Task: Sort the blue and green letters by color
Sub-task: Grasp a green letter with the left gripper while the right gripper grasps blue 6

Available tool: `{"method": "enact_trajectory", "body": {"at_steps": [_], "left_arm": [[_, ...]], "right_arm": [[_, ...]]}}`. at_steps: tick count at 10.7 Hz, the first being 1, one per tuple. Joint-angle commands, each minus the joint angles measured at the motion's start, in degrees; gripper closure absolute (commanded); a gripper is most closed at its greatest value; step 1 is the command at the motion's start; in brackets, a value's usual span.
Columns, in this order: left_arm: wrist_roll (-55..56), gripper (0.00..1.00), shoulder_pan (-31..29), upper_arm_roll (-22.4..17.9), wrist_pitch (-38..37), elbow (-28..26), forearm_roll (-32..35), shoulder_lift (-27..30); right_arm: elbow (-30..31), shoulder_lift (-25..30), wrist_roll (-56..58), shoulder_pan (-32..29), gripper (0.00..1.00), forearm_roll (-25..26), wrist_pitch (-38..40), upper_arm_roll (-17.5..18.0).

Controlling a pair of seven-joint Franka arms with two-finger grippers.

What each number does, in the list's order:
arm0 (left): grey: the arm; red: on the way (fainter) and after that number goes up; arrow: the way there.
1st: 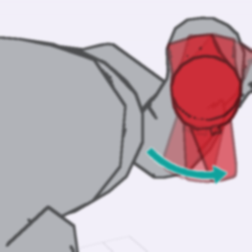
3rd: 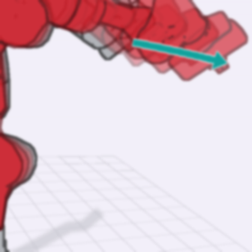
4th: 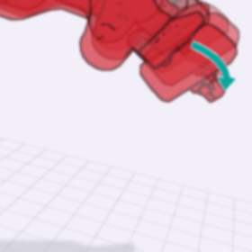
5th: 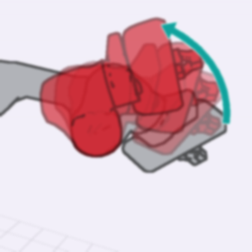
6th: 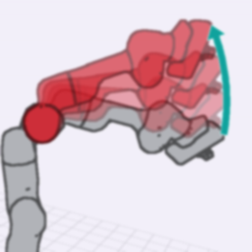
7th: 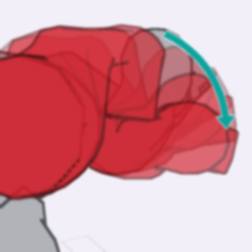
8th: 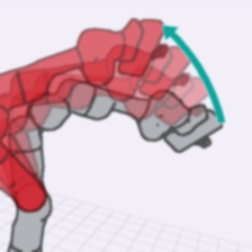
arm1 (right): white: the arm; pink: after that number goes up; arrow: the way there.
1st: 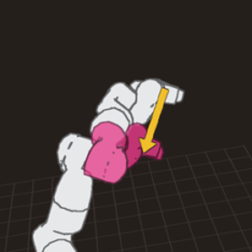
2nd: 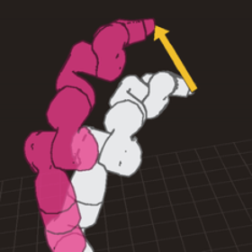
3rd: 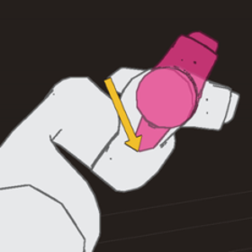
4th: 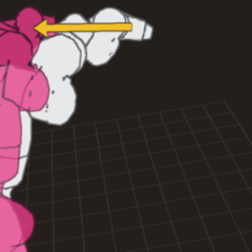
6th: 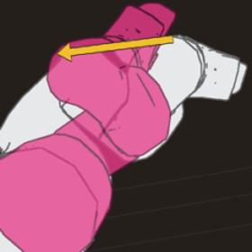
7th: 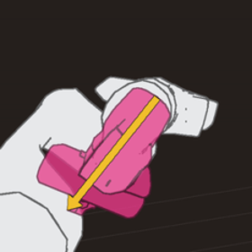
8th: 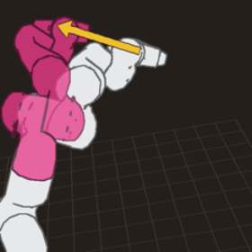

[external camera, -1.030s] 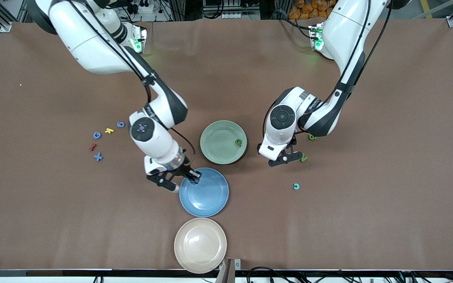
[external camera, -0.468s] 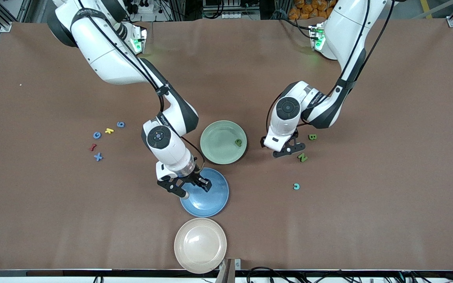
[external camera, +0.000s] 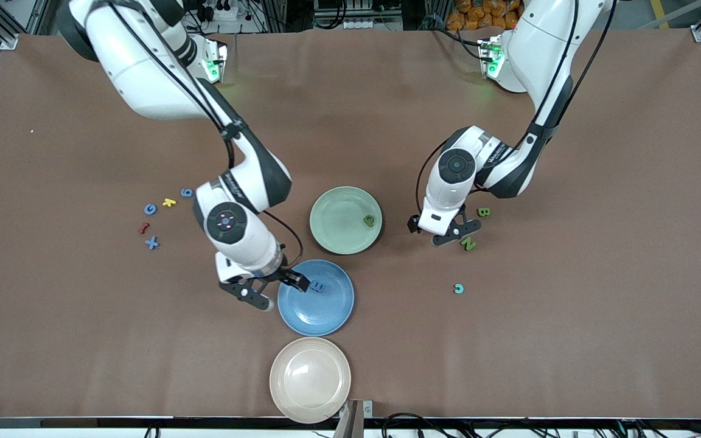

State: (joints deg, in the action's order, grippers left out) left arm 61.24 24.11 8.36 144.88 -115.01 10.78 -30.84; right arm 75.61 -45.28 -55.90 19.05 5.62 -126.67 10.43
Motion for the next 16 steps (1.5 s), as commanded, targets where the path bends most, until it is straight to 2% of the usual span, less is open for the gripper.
{"method": "enact_trajectory", "body": {"at_steps": [1, 4, 6, 7, 8, 9, 11, 13, 14, 16], "left_arm": [[2.65, 0.0, 0.41, 0.08, 1.8, -0.74, 1.35, -0.79], [2.65, 0.0, 0.5, 0.08, 3.91, -0.65, 1.44, -1.85], [2.65, 0.0, 0.5, 0.08, 4.44, -0.65, 1.53, -2.2], [2.74, 0.25, 0.41, 0.08, 4.88, -0.65, 1.53, -2.29], [2.74, 0.97, 0.41, 0.08, 4.88, -0.65, 1.53, -2.29], [2.65, 1.0, 0.41, 0.08, 4.88, -0.65, 1.53, -2.29], [2.65, 1.0, 0.41, -0.01, 4.88, -0.39, 1.53, -2.29], [2.39, 1.0, 0.41, -0.01, 4.88, 0.14, 1.53, -1.94], [2.22, 1.0, 0.41, -0.01, 4.88, 0.31, 1.53, -1.5], [2.47, 1.0, 0.49, 0.08, 4.79, 1.28, 1.53, -0.36]], "right_arm": [[10.65, 11.66, 7.71, -9.19, 0.0, -2.18, 6.6, 5.83], [27.0, 24.76, 23.84, -19.02, 0.0, -3.69, 12.21, 8.03], [36.67, 30.66, 31.43, -24.3, 0.0, -3.69, 10.75, 8.03], [40.81, 33.03, 34.34, -26.06, 0.0, -3.69, 9.0, 8.03], [45.55, 35.49, 36.29, -26.86, 0.0, -3.69, 5.85, 8.03], [49.77, 37.09, 38.48, -27.92, 0.0, -3.6, 2.43, 8.03], [54.63, 38.24, 41.74, -29.94, 0.0, -3.34, -2.07, 8.03], [59.54, 37.81, 41.93, -30.82, 0.0, -2.81, -10.13, 8.29], [62.27, 37.54, 43.06, -32.31, 0.0, -2.55, -14.53, 9.6], [64.57, 36.15, 45.61, -34.25, 0.0, -1.32, -17.47, 10.05]]}}
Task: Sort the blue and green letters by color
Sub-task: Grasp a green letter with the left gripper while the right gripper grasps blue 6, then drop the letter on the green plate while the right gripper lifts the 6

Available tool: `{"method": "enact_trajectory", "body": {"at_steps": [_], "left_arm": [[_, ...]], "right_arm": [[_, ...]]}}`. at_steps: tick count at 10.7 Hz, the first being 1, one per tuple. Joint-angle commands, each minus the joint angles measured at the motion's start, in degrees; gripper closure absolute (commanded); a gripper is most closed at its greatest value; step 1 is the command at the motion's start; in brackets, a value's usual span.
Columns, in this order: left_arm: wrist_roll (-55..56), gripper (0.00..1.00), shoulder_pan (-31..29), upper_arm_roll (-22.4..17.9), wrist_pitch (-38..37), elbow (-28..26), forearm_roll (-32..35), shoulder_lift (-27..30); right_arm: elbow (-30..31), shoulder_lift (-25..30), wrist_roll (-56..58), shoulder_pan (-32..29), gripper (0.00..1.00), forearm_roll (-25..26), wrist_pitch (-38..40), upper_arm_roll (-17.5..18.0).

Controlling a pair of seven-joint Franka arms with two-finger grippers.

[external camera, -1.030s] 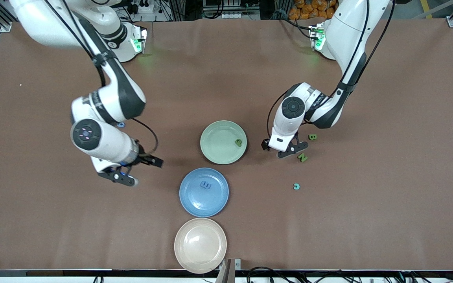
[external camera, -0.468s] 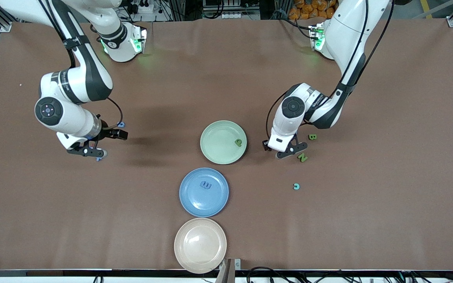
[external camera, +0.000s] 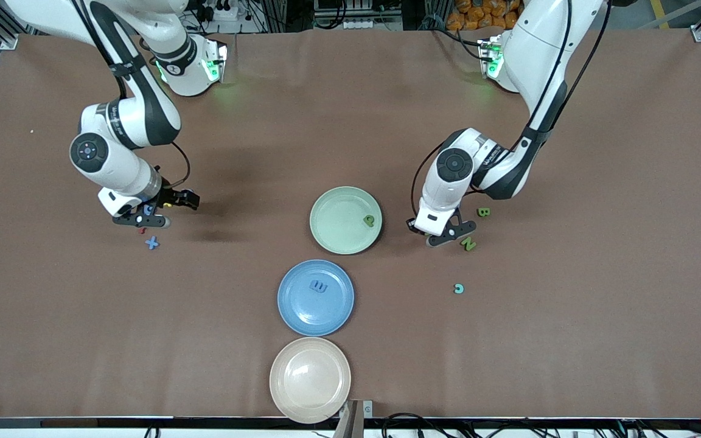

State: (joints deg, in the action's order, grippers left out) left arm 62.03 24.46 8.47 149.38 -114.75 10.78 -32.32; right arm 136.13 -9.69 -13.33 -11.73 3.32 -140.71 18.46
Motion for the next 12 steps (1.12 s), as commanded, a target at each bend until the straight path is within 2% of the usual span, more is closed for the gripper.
{"method": "enact_trajectory", "body": {"at_steps": [1, 3, 5, 7, 11, 12], "left_arm": [[1.87, 1.0, 0.24, 0.14, 0.21, 1.72, 1.53, 1.99], [4.31, 1.0, 0.94, 0.84, 0.03, 2.51, 1.26, 3.22], [9.48, 1.0, 1.73, 2.86, 0.03, 4.0, 1.35, 3.23], [15.02, 1.0, 5.32, 2.86, -0.06, 5.67, 1.35, 2.79], [21.81, 1.0, 11.13, 2.86, -0.06, 7.44, 1.44, 2.44], [22.51, 1.0, 12.36, 2.86, -0.15, 7.44, 1.44, 2.52]], "right_arm": [[4.58, -0.32, 3.4, -3.83, 0.0, 1.16, -3.43, 2.02], [6.86, -0.5, 3.4, -4.35, 0.03, 1.68, -3.52, 2.02], [8.1, -1.38, 3.4, -5.24, 0.14, 1.69, -4.56, 2.1], [8.28, -2.69, 3.4, -5.59, 0.22, 1.69, -5.45, 2.1], [9.51, -3.32, 3.14, -5.59, 0.28, 1.69, -7.03, 2.1], [9.42, -3.32, 3.22, -5.94, 0.33, 1.69, -7.12, 2.1]]}}
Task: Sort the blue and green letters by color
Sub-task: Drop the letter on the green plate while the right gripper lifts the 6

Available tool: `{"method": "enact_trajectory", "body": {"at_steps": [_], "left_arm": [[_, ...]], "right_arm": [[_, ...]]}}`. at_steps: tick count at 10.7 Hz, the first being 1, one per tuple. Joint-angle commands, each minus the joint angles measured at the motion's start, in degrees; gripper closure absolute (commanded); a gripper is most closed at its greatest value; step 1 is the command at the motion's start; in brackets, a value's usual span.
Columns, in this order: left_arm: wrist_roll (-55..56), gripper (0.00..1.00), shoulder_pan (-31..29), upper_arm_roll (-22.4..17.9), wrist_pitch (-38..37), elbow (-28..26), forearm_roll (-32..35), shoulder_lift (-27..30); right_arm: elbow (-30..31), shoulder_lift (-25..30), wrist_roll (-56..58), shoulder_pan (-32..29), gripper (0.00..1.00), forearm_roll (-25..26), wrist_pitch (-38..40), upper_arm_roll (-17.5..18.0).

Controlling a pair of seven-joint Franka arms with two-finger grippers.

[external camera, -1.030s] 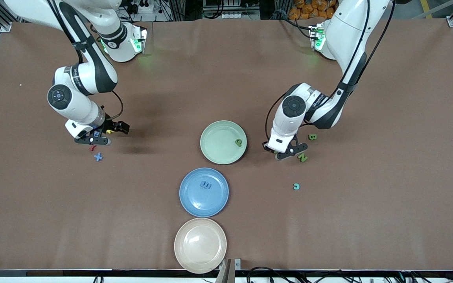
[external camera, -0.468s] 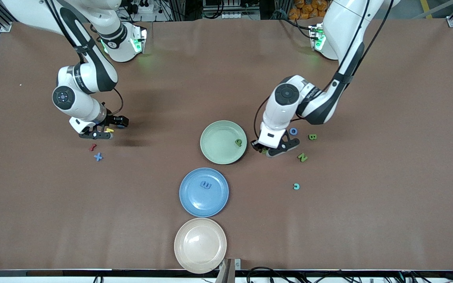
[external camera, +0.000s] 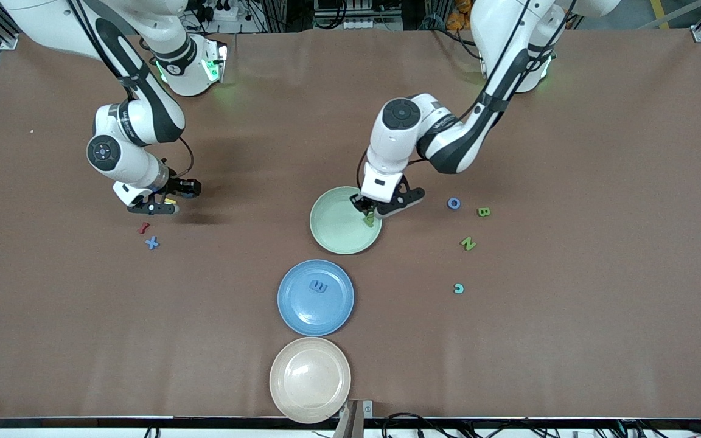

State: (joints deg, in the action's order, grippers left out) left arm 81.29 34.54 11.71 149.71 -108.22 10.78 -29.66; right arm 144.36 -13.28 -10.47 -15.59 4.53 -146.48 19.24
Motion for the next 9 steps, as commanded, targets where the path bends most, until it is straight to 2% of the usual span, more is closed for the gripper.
{"method": "enact_trajectory", "body": {"at_steps": [1, 2, 3, 5, 7, 9], "left_arm": [[4.56, 0.89, 3.94, -0.37, -1.69, 0.91, 1.44, -0.14], [4.75, 0.17, 4.91, -0.54, -3.88, 1.17, 1.7, -0.05], [4.75, 0.0, 6.14, -0.89, -6.86, 1.34, 3.36, -0.05], [4.4, 0.0, 5.54, -1.07, -8.64, 1.61, 4.25, 0.3], [1.87, 0.0, 4.32, -3.0, -9.87, 1.78, 4.43, 0.66], [-6.01, 0.0, -0.67, -3.97, -10.57, 1.78, 5.04, 0.65]], "right_arm": [[1.19, -0.08, 0.36, -2.69, 0.35, 0.48, -1.35, 1.5], [1.19, -0.34, 0.36, -2.87, 0.35, 0.57, -1.44, 1.68], [1.19, -0.95, 0.36, -2.87, 0.37, 0.57, -2.05, 1.68], [1.1, -1.49, 0.36, -2.96, 0.38, 0.57, -2.15, 1.68], [1.01, -1.75, 0.28, -2.96, 0.4, 0.57, -2.23, 1.68], [0.93, -1.84, 0.28, -2.96, 0.72, 0.57, -2.15, 1.77]]}}
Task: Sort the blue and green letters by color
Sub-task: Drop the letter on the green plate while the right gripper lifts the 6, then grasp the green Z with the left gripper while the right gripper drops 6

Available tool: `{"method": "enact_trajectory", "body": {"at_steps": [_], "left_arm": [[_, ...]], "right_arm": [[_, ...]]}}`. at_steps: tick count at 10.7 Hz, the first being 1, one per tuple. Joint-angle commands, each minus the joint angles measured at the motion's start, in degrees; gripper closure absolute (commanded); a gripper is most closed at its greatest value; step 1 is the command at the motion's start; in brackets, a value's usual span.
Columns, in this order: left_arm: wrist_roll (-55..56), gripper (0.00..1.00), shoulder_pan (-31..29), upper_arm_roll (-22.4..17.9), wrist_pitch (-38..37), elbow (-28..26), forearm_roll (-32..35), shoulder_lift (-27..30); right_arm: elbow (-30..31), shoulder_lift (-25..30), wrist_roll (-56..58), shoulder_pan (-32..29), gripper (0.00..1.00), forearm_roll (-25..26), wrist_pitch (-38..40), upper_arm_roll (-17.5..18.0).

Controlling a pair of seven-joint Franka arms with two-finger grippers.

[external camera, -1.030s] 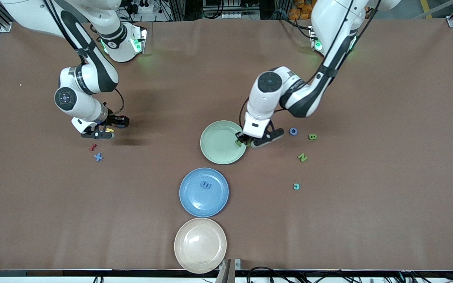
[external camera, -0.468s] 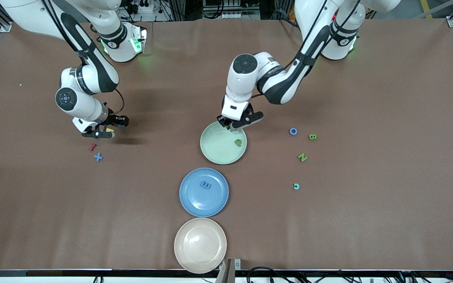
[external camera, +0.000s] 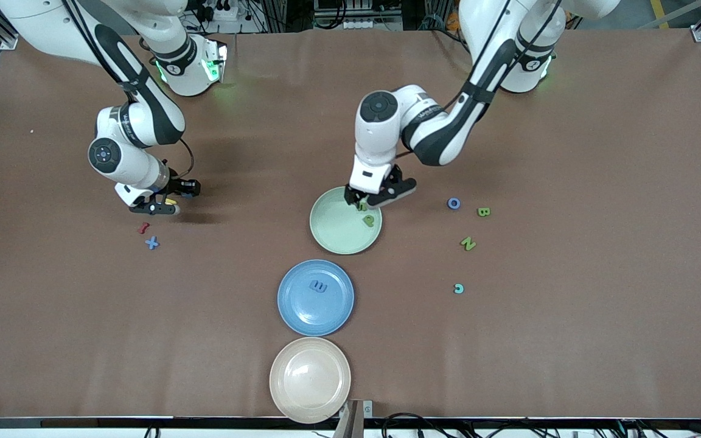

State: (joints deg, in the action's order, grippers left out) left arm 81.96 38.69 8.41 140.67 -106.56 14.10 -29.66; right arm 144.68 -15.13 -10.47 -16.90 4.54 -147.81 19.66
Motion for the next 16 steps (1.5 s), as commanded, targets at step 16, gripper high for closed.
{"method": "enact_trajectory", "body": {"at_steps": [16], "left_arm": [[-21.65, 0.0, -22.07, -0.42, -1.63, -0.58, 1.64, -4.52]], "right_arm": [[-43.21, -12.53, -26.32, 12.54, 0.97, -10.52, 16.06, 5.51]]}}
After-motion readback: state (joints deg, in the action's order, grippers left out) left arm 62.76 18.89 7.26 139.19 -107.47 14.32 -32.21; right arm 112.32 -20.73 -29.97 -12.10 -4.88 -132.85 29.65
